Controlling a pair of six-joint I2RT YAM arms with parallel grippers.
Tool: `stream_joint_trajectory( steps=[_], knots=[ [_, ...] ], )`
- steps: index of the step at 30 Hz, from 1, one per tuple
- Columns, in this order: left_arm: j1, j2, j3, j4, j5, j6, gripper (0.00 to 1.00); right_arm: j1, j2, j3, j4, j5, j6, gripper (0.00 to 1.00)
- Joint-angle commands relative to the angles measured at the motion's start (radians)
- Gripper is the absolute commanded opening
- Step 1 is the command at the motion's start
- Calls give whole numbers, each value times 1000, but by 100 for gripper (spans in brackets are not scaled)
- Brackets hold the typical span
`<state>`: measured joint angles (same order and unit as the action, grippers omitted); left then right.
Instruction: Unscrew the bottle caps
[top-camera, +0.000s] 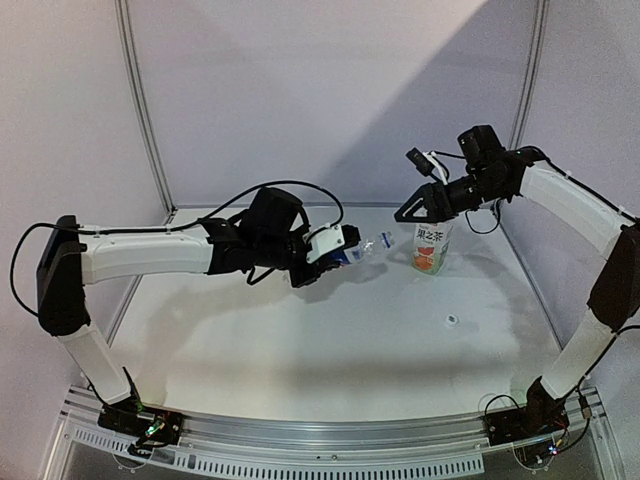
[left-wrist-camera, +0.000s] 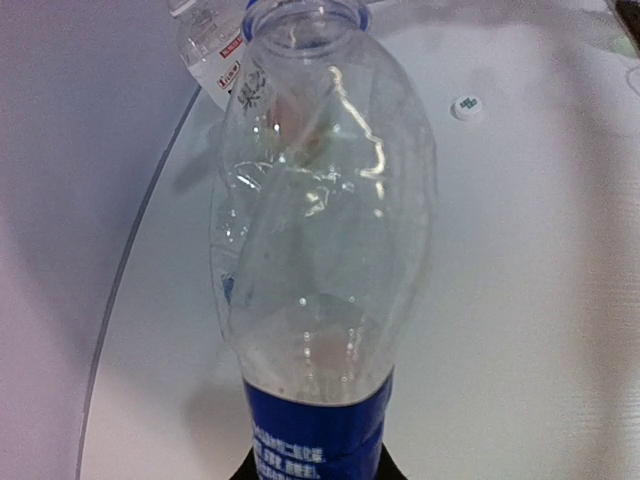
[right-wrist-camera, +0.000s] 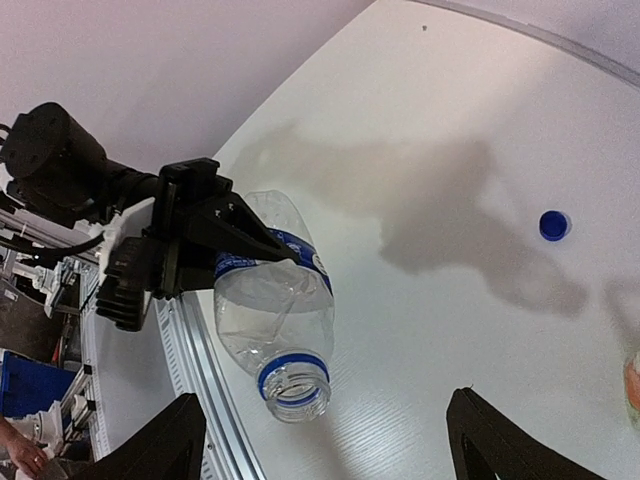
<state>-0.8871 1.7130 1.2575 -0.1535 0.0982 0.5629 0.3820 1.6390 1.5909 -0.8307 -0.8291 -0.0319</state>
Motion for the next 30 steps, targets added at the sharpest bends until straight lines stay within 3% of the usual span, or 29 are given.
stream_joint_trajectory(
  steps=[1, 4, 10, 19, 26, 28, 30],
  knots=[
    [6, -4, 40, 21, 19, -79, 7, 34, 30, -25, -26, -25, -1, 86],
    [6, 4, 54, 25, 16, -82, 7, 37, 28, -53, -7, -35, 25, 85],
    [7, 13, 65, 29, 13, -75, 7, 37, 43, -56, 39, -81, 82, 71],
    [7, 22, 69, 33, 18, -61, 7, 36, 71, -46, 77, -113, 136, 61],
    [10, 25, 72, 34, 18, -59, 7, 36, 78, -52, 82, -153, 139, 39],
    [10, 26, 74, 35, 19, -58, 12, 36, 78, -53, 88, -160, 139, 30],
    [10, 30, 75, 33, 22, -54, 28, 36, 77, -52, 88, -157, 140, 21]
  ],
)
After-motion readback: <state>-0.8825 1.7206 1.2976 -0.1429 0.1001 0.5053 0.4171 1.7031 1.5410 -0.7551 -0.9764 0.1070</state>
